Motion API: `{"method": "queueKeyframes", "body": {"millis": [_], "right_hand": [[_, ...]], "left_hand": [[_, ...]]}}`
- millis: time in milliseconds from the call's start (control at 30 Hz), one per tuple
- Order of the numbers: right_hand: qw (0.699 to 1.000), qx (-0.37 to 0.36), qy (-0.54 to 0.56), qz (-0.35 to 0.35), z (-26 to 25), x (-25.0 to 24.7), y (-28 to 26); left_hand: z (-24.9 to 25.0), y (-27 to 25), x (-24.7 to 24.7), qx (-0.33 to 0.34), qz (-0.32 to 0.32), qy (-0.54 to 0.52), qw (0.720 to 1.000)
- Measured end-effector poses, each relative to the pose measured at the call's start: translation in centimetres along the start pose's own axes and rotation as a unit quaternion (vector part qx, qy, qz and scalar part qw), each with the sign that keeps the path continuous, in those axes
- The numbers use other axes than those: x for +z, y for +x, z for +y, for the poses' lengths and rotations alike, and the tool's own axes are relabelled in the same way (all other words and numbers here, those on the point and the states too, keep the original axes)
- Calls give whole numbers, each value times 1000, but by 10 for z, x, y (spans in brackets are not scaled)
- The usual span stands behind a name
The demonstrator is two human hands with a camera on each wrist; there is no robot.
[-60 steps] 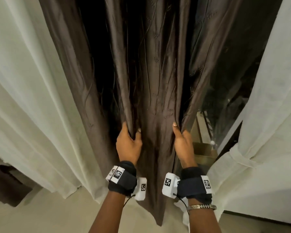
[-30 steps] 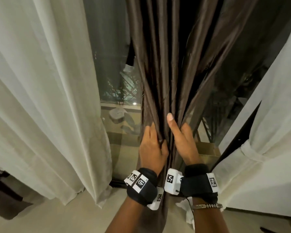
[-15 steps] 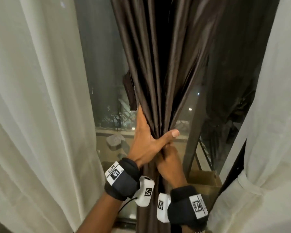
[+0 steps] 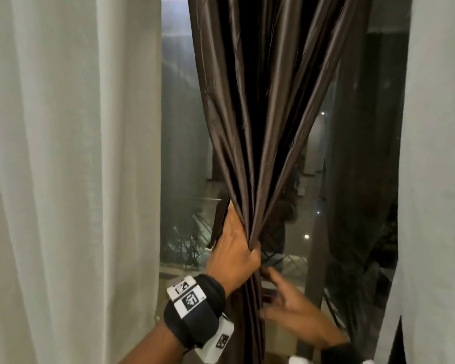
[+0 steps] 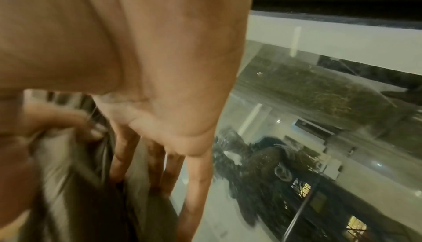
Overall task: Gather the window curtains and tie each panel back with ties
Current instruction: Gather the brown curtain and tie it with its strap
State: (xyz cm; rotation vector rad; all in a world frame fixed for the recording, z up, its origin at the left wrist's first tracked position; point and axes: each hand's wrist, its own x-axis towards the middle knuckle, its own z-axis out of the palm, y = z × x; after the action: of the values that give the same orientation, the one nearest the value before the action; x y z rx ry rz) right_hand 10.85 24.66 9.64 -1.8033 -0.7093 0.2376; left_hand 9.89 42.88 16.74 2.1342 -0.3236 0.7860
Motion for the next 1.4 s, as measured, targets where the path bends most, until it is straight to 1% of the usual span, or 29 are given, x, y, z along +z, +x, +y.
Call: {"method": "queueKeyframes", "body": {"millis": [33, 67, 133, 167, 267, 333, 367, 433, 500, 567, 633, 767, 833, 900, 967, 1033, 1100, 1167, 1233, 1300, 1400], "right_hand": [[999, -23, 38, 32, -9, -15, 2], [993, -57, 68, 78, -23, -28, 6], [978, -98, 84, 162, -55, -44, 24], [976, -109, 76, 171, -73, -49, 35], [986, -116, 34, 117, -111, -49, 60], [989, -89, 65, 103, -125, -51, 70], [989, -82, 91, 85, -129, -52, 73], [987, -74, 138, 21, -135, -54, 77], [985, -58, 161, -30, -137, -56, 80], [985, -45, 155, -61, -136, -56, 82], [989, -40, 117, -76, -135, -58, 87], [997, -19, 25, -69, -135, -67, 84], [997, -30, -28, -70, -133, -71, 82], [994, -40, -41, -91, -130, -76, 79], [995, -31, -18, -96, -128, -79, 74], [996, -24, -3, -81, -126, -82, 72], [998, -26, -8, -52, -125, -84, 72], [999, -34, -15, -31, -126, -85, 70], [999, -34, -28, -18, -127, -86, 68], [998, -37, -43, -7, -129, -87, 64], [998, -44, -49, 24, -136, -83, 59]], "left_hand": [[-3, -1, 0, 6, -1, 2, 1000], [-5, -2, 0, 15, 0, -2, 1000], [-2, -3, 0, 32, -7, -11, 999], [2, -4, -1, 36, -12, -12, 999], [12, -10, -4, 39, -31, -12, 999], [17, -12, -8, 50, -28, -14, 998], [19, -13, -10, 58, -24, -19, 998], [19, -15, -15, 72, -23, -40, 996], [17, -16, -19, 88, -35, -67, 993], [13, -17, -22, 86, -48, -86, 991], [11, -16, -25, 84, -46, -103, 990], [11, -13, -27, 89, -50, -131, 986], [11, -14, -27, 93, -32, -156, 983], [11, -14, -26, 90, -8, -168, 982], [12, -15, -24, 76, 3, -166, 983], [15, -14, -25, 51, -12, -159, 986], [19, -13, -27, 29, -46, -166, 985], [21, -12, -26, 8, -70, -207, 976], [20, -12, -26, -10, -76, -253, 964], [25, -12, -24, 0, -47, -265, 963], [31, -9, -19, 22, 53, -280, 958]]}}
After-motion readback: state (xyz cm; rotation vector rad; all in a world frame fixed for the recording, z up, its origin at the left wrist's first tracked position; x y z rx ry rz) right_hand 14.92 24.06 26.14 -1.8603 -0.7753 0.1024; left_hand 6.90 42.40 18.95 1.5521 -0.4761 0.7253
